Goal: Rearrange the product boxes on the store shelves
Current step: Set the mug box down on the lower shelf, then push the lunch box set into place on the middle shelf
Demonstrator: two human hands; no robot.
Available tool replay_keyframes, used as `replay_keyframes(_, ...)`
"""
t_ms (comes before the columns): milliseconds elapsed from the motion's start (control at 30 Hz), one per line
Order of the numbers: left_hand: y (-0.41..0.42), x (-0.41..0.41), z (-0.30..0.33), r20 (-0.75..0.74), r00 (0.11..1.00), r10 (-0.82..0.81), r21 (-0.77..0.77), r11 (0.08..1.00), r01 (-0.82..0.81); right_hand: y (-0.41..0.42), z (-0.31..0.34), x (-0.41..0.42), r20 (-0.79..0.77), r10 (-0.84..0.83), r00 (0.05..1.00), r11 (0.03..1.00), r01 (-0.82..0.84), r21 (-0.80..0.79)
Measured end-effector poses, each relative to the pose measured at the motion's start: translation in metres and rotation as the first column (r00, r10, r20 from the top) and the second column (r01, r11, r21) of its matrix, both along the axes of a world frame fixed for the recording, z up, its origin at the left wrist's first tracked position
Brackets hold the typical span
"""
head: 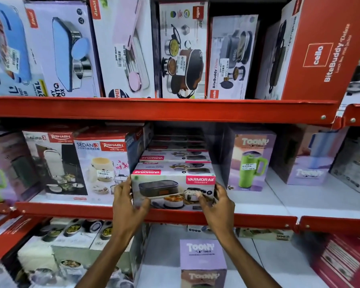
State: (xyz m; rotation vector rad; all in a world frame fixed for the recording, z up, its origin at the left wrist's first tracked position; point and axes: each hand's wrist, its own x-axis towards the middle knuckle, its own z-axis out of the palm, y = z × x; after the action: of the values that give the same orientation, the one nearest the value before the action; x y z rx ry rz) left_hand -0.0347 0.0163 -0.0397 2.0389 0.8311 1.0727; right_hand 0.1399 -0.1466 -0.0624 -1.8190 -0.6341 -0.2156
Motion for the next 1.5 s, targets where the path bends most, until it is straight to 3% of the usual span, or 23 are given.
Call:
replay_keyframes(233, -0.003, -0.002, -0.025, -0.038, 0.999, 0.027, 0.026, 0.999, -0.026, -0.019, -0.006, 0.001, 0.039, 0.118, 0.992, 0.993, -0.117, -0.02)
replay_keyframes(300, -0.015, -0.009, -0.03, 0.035, 0.997, 0.069, 0.046, 0.996, -0.071, -0.029, -0.001, -0.001, 0.029, 0.146, 0.989, 0.989, -0.147, 0.024)
replay_keyframes(400, -0.048, -0.022, -0.069, 0.122, 0.991, 0.048, -0.02, 0.999, -0.045, -0.071, -0.024, -0.006, 0.129, 0.06, 0.99, 0.992, -0.073, 0.099)
replay_keyframes(467, -0.07, -0.03, -0.117, 0.022, 0.999, -0.036, -0.126, 0.991, 0.038, -0.108, -0.069, -0.009, 0.141, -0.03, 0.99, 0.998, 0.022, 0.061)
replay_keyframes(533, -0.083, -0.03, -0.16, -0.168, 0.962, -0.215, -0.306, 0.939, 0.156, -0.133, -0.116, -0.006, -0.02, -0.005, 1.0, 0.995, 0.003, -0.1)
replay_keyframes(600, -0.089, -0.021, -0.19, -0.32, 0.855, -0.407, -0.453, 0.859, 0.24, -0.142, -0.153, 0.0, -0.314, 0.132, 0.94, 0.916, -0.236, -0.324)
replay_keyframes(633, -0.09, -0.015, -0.2, -0.339, 0.814, -0.472, -0.513, 0.818, 0.261, -0.141, -0.164, -0.001, -0.434, 0.199, 0.879, 0.847, -0.377, -0.375)
replay_keyframes(700, -0.092, -0.003, -0.207, -0.309, 0.774, -0.552, -0.553, 0.767, 0.326, -0.131, -0.178, -0.005, -0.531, 0.313, 0.787, 0.764, -0.541, -0.351)
replay_keyframes(767, -0.095, 0.006, -0.208, -0.276, 0.773, -0.572, -0.507, 0.77, 0.388, -0.122, -0.178, -0.01, -0.503, 0.35, 0.79, 0.786, -0.54, -0.301)
replay_keyframes(900, -0.114, -0.01, -0.178, -0.19, 0.858, -0.477, -0.352, 0.849, 0.394, -0.136, -0.137, -0.025, -0.371, 0.345, 0.862, 0.863, -0.447, -0.236)
replay_keyframes(1067, -0.14, -0.036, -0.086, -0.013, 0.942, -0.336, -0.055, 0.941, 0.335, -0.174, -0.044, -0.043, -0.102, 0.336, 0.936, 0.939, -0.341, -0.041)
replay_keyframes(1167, -0.146, -0.026, -0.027, 0.111, 0.944, -0.311, 0.059, 0.95, 0.306, -0.177, 0.008, -0.04, 0.012, 0.278, 0.96, 0.954, -0.278, 0.109)
replay_keyframes(1267, -0.147, -0.011, 0.005, 0.17, 0.936, -0.307, 0.093, 0.951, 0.295, -0.174, 0.039, -0.034, 0.043, 0.264, 0.964, 0.944, -0.267, 0.194)
replay_keyframes(1500, -0.158, 0.026, 0.026, 0.132, 0.944, -0.303, 0.159, 0.946, 0.281, -0.184, 0.051, -0.011, 0.058, 0.215, 0.975, 0.957, -0.222, 0.189)
